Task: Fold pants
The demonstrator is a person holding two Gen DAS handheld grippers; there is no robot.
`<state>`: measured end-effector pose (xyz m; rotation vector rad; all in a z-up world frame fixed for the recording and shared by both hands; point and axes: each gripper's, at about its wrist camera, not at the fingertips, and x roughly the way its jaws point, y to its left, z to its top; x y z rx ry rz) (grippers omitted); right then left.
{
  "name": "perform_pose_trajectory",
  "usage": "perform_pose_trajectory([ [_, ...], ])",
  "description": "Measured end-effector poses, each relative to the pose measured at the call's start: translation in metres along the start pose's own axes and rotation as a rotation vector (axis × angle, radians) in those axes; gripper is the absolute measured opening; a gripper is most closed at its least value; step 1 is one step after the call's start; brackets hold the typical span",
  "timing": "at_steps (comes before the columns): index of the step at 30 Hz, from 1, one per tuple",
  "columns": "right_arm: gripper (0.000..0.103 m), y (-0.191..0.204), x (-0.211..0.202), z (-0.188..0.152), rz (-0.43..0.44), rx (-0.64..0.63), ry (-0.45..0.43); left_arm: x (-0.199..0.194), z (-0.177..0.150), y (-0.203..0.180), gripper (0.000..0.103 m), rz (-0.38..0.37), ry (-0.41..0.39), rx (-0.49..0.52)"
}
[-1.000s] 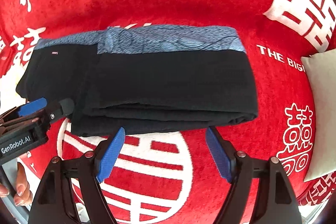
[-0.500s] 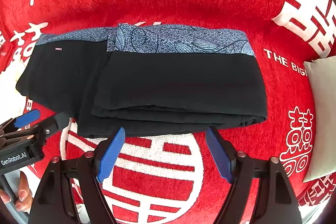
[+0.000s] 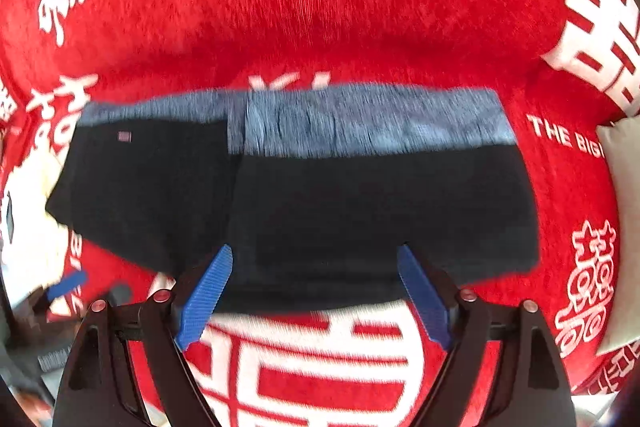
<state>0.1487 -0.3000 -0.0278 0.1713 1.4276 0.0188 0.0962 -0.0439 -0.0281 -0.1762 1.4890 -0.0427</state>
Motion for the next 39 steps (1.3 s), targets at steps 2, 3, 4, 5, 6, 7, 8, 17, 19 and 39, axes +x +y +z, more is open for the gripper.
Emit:
perform_pose_trajectory([
  [2, 0.075, 0.005, 0.009, 0.018, 0.023, 0.006, -0.019, 0.001, 0.0, 0.006, 0.103, 0.001, -0.003, -0.012],
  [3, 0.073, 0.007, 0.012, 0.024, 0.034, 0.01, -0.023, 0.0, 0.0, 0.008, 0.103, 0.004, -0.008, -0.015],
  [4, 0.071, 0.011, 0.018, 0.033, 0.044, 0.014, -0.025, 0.0, 0.0, 0.01, 0.103, 0.013, -0.014, -0.013],
  [5, 0.071, 0.016, 0.023, 0.042, 0.044, 0.013, -0.029, 0.0, 0.001, 0.01, 0.103, 0.022, -0.021, -0.006],
  [6, 0.071, 0.019, 0.026, 0.046, 0.041, 0.009, -0.034, 0.0, 0.002, 0.011, 0.103, 0.026, -0.027, 0.004],
  [7, 0.071, 0.025, 0.03, 0.054, 0.037, -0.003, -0.047, -0.001, 0.002, 0.011, 0.103, 0.028, -0.029, 0.01],
  [8, 0.071, 0.031, 0.034, 0.061, 0.034, -0.022, -0.058, 0.0, 0.003, 0.011, 0.103, 0.031, -0.032, 0.019],
  [17, 0.019, 0.043, 0.067, 0.063, 0.037, -0.008, 0.035, 0.001, 0.011, 0.019, 0.103, 0.03, -0.054, 0.02],
  [19, 0.02, 0.047, 0.068, 0.053, 0.061, -0.019, 0.054, 0.0, 0.013, 0.018, 0.103, 0.038, -0.058, 0.032],
  [39, 0.055, -0.054, -0.005, -0.013, 0.188, 0.251, 0.003, 0.006, 0.048, -0.042, 0.103, -0.024, -0.069, 0.165],
])
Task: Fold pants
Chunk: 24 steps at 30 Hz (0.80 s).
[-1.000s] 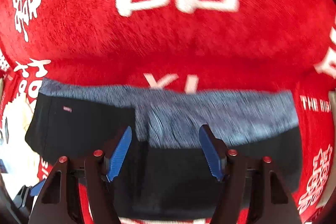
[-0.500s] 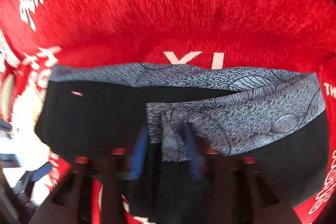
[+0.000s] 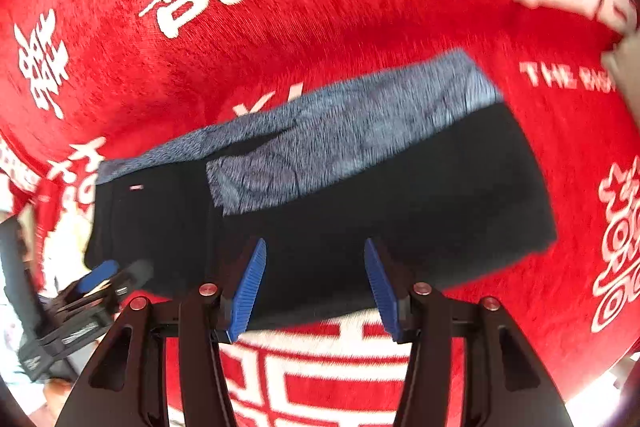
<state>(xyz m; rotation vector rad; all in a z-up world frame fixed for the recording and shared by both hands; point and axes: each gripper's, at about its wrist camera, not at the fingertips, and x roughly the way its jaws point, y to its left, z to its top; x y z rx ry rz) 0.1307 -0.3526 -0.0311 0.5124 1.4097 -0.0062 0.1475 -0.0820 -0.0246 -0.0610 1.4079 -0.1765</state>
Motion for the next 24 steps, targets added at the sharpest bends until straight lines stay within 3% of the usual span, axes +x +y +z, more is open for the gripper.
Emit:
perform_pose_trajectory([
  [5, 0.055, -0.016, 0.008, -0.028, 0.189, 0.189, 0.056, 0.016, 0.025, -0.018, 0.103, -0.006, 0.007, 0.051],
  [7, 0.056, -0.017, 0.013, -0.035, 0.179, 0.224, 0.061, 0.018, 0.03, -0.021, 0.103, 0.014, 0.003, 0.058],
  [13, 0.056, 0.016, 0.002, -0.003, 0.011, -0.049, 0.006, 0.009, 0.007, -0.026, 0.103, 0.002, 0.012, 0.07],
  [14, 0.06, 0.022, 0.004, 0.009, -0.007, -0.088, 0.009, 0.007, -0.001, -0.028, 0.103, -0.006, 0.014, 0.06],
  [17, 0.068, 0.041, 0.02, 0.039, -0.032, -0.181, 0.06, 0.006, -0.014, -0.032, 0.103, -0.009, 0.014, 0.032],
  [19, 0.068, 0.058, 0.039, 0.054, -0.066, -0.251, 0.143, 0.004, -0.019, -0.032, 0.103, -0.005, 0.011, 0.024],
  [20, 0.068, 0.066, 0.043, 0.056, -0.069, -0.273, 0.176, 0.003, -0.021, -0.031, 0.103, -0.002, 0.002, 0.017],
  [24, 0.068, 0.08, 0.036, 0.031, 0.085, -0.313, 0.305, 0.001, -0.024, -0.018, 0.103, 0.009, -0.006, -0.02],
])
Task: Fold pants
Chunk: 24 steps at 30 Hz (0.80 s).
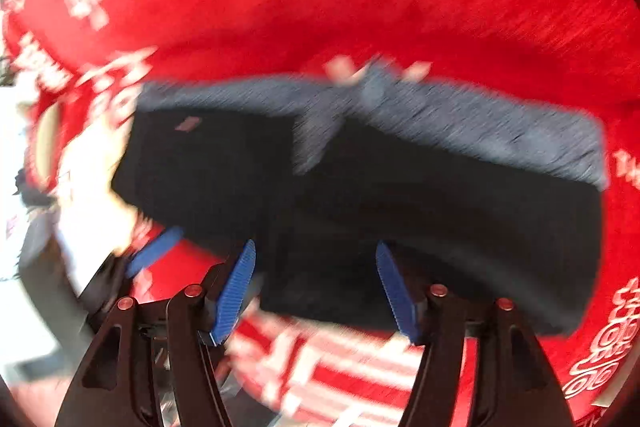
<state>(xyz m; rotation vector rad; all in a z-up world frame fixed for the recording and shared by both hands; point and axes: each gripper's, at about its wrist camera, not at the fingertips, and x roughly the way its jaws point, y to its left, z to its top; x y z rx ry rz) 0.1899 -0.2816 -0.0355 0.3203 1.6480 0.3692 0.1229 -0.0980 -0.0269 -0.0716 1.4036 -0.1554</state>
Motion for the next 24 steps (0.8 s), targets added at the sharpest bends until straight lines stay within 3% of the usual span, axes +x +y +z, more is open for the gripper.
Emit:
perform_pose_trajectory([
  [1, 0.068, 0.002, -0.003, -0.007, -0.014, -0.004, 0.001, 0.002, 0.001, 0.003, 0.103, -0.001, 0.003, -0.013],
  [3, 0.068, 0.002, -0.017, -0.018, -0.128, -0.029, -0.063, 0.001, 0.001, 0.009, 0.103, 0.0, 0.003, -0.03],
  [7, 0.068, 0.011, -0.024, -0.024, -0.296, -0.202, -0.159, 0.003, 0.002, 0.013, 0.103, 0.019, 0.006, -0.025],
  [13, 0.068, 0.053, 0.025, -0.038, -0.531, -0.613, -0.223, 0.014, 0.004, 0.027, 0.103, 0.047, 0.015, -0.036],
  [15, 0.063, 0.06, 0.044, -0.036, -0.626, -0.683, -0.249, 0.016, 0.003, 0.032, 0.103, 0.06, 0.023, -0.046],
  [17, 0.01, 0.056, 0.05, -0.027, -0.606, -0.663, -0.23, 0.014, 0.002, 0.038, 0.103, 0.074, 0.023, -0.046],
  [20, 0.01, 0.05, 0.039, -0.016, -0.523, -0.541, -0.218, 0.005, -0.002, 0.052, 0.103, 0.094, 0.014, -0.051],
  [23, 0.01, 0.056, 0.016, -0.027, -0.401, -0.482, -0.247, 0.001, -0.001, 0.062, 0.103, 0.106, 0.004, -0.067],
  [24, 0.01, 0.059, 0.017, -0.032, -0.398, -0.484, -0.244, 0.001, 0.0, 0.066, 0.103, 0.112, 0.001, -0.07],
])
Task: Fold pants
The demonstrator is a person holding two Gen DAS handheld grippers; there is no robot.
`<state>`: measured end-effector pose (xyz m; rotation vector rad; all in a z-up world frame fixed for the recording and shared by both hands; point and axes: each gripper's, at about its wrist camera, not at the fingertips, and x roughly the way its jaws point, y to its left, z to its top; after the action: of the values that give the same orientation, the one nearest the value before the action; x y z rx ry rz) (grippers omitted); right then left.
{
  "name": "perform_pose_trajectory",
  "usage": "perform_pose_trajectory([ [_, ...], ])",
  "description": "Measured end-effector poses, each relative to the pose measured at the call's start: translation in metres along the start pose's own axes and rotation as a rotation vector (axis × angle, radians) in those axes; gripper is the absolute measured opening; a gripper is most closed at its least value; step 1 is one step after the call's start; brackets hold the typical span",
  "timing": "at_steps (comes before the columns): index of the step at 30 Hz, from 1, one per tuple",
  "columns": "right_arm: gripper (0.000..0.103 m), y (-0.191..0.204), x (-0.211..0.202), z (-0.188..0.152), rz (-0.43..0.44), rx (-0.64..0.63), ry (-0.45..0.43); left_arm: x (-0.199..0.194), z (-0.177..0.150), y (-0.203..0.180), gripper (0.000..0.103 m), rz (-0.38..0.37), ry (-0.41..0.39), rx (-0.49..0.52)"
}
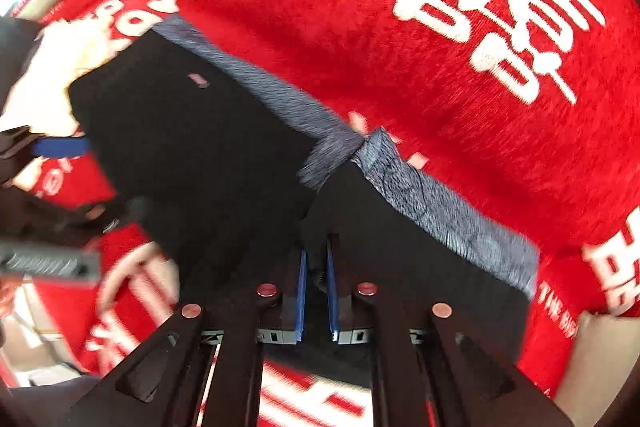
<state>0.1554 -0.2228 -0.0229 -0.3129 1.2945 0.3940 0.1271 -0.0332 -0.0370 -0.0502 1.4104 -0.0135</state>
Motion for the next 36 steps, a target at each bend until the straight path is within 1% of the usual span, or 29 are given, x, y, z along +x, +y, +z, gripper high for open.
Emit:
perform_pose_trajectory([
  [2, 0.012, 0.016, 0.004, -0.013, 0.01, -0.019, 0.026, 0.001, 0.001, 0.003, 0.103, 0.013, -0.003, -0.001],
  [4, 0.019, 0.027, 0.02, -0.02, 0.026, -0.014, 0.068, 0.001, 0.002, 0.003, 0.103, 0.022, -0.001, 0.002],
  [5, 0.021, 0.028, 0.023, -0.023, 0.017, -0.001, 0.075, -0.001, 0.003, 0.003, 0.103, 0.028, -0.004, 0.005],
  [6, 0.023, 0.027, 0.018, -0.028, 0.023, 0.016, 0.062, -0.003, 0.002, 0.002, 0.103, 0.028, -0.011, 0.01],
  [8, 0.046, 0.019, 0.002, -0.031, 0.079, 0.069, 0.029, -0.009, 0.009, -0.005, 0.103, 0.026, -0.027, 0.026],
  [9, 0.048, 0.008, -0.014, -0.038, 0.115, 0.133, -0.004, -0.013, 0.011, -0.011, 0.103, 0.022, -0.032, 0.041],
  [11, 0.048, -0.011, -0.033, -0.049, 0.107, 0.228, -0.038, -0.02, 0.015, -0.024, 0.103, 0.003, -0.039, 0.068],
  [13, 0.048, -0.049, -0.05, -0.064, 0.06, 0.38, -0.042, -0.025, 0.019, -0.044, 0.103, -0.035, -0.047, 0.092],
  [15, 0.04, -0.089, -0.053, -0.079, 0.026, 0.525, -0.019, -0.029, 0.022, -0.069, 0.103, -0.074, -0.059, 0.121],
  [16, 0.026, -0.112, -0.051, -0.086, 0.012, 0.588, 0.0, -0.031, 0.024, -0.083, 0.103, -0.086, -0.064, 0.136],
  [17, 0.021, -0.132, -0.046, -0.092, 0.0, 0.635, 0.029, -0.031, 0.026, -0.098, 0.103, -0.099, -0.068, 0.152],
  [19, 0.021, -0.156, -0.04, -0.1, -0.007, 0.679, 0.054, -0.031, 0.028, -0.121, 0.103, -0.115, -0.073, 0.178],
  [22, 0.021, -0.175, -0.028, -0.1, -0.003, 0.682, 0.076, -0.014, 0.028, -0.151, 0.103, -0.105, -0.053, 0.206],
  [25, 0.021, -0.176, -0.014, -0.097, 0.021, 0.67, 0.086, 0.007, 0.021, -0.168, 0.103, -0.064, -0.011, 0.216],
  [27, 0.021, -0.171, -0.002, -0.099, 0.029, 0.649, 0.106, 0.023, 0.013, -0.17, 0.103, -0.039, 0.034, 0.204],
  [29, 0.021, -0.167, 0.012, -0.107, 0.028, 0.624, 0.119, 0.039, 0.004, -0.168, 0.103, -0.039, 0.089, 0.172],
  [30, 0.021, -0.165, 0.016, -0.109, 0.029, 0.617, 0.12, 0.041, 0.001, -0.166, 0.103, -0.045, 0.094, 0.153],
  [32, 0.021, -0.164, 0.019, -0.114, 0.035, 0.601, 0.091, 0.042, -0.001, -0.161, 0.103, -0.06, 0.083, 0.129],
  [36, 0.021, -0.169, 0.019, -0.117, 0.064, 0.618, 0.086, 0.044, 0.0, -0.161, 0.103, -0.059, 0.092, 0.135],
])
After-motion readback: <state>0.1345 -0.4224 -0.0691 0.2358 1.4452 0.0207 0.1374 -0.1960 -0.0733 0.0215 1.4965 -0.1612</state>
